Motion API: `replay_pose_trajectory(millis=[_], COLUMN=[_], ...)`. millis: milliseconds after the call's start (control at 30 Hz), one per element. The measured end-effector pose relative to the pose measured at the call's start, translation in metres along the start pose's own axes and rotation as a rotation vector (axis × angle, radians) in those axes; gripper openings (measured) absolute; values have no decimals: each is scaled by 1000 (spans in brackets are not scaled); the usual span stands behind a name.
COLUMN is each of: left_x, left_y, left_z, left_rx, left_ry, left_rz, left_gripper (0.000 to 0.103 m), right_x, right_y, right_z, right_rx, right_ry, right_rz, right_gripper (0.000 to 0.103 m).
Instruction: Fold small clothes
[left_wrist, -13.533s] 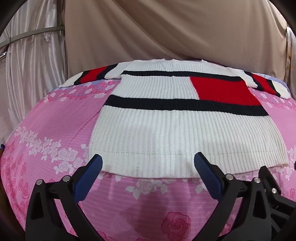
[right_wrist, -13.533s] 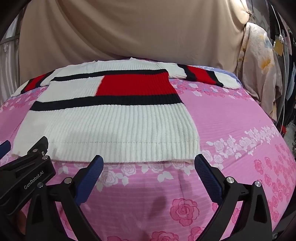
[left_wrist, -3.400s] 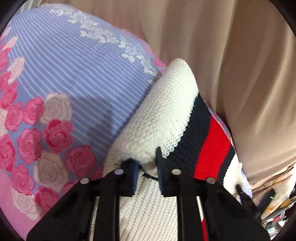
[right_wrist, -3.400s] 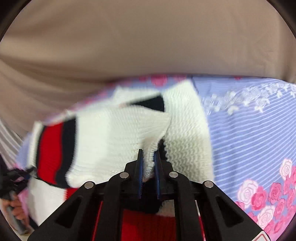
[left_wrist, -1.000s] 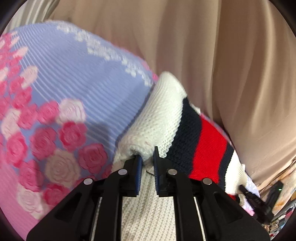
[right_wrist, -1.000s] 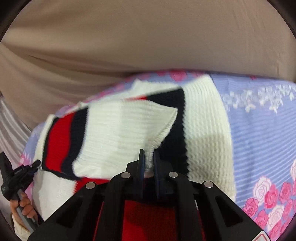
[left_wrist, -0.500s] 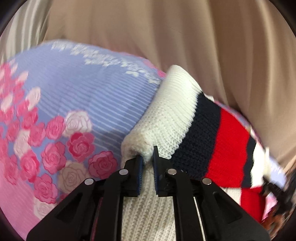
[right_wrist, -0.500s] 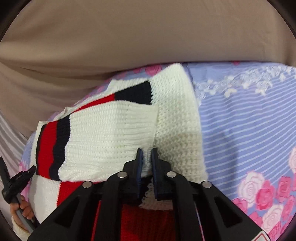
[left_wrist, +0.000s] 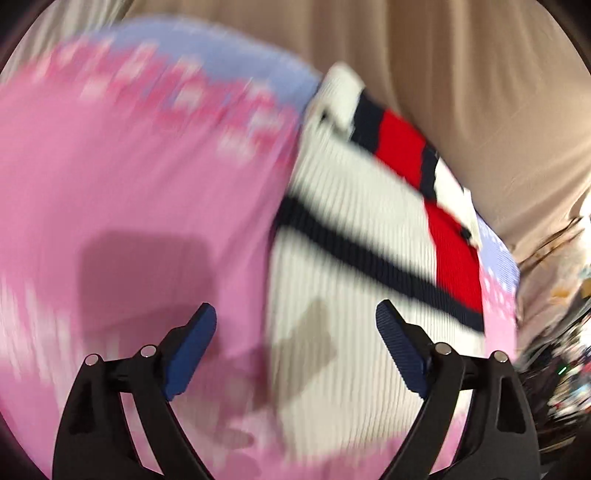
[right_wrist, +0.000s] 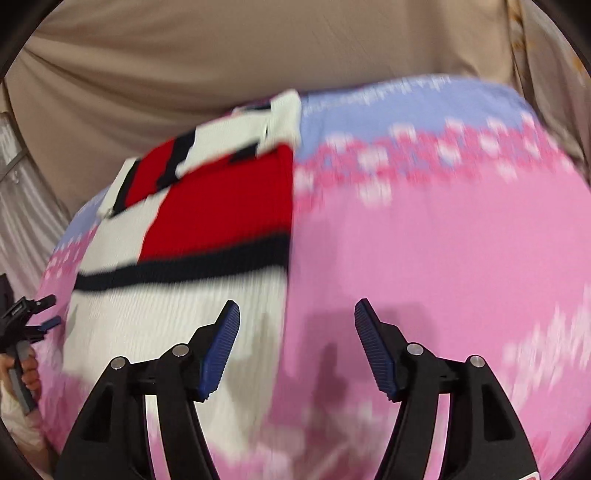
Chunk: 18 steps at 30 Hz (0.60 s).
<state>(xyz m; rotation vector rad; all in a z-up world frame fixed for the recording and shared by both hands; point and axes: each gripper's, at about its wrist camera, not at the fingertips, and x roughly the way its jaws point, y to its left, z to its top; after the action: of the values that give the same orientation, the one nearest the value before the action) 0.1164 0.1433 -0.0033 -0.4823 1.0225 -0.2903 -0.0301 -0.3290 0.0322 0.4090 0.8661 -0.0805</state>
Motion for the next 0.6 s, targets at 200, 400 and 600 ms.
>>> replay_pose_trajectory(millis=[200,400,600], left_x=[-10,7,10], left_y=[-1,-27,-35], left_z=[-47,-42,-37], left_rx=[-65,-51,-45], left_ry=[7,7,14], left_rz=[-162,-217,-186], left_gripper=[86,65,7], right_x=[8,22,24], right_y=[21,40,48], right_z=[-48,-36,-25], right_rx=[42,74,106], right_ry=[31,-19,-13], right_rz=[126,156,187], right_gripper=[67,70,31])
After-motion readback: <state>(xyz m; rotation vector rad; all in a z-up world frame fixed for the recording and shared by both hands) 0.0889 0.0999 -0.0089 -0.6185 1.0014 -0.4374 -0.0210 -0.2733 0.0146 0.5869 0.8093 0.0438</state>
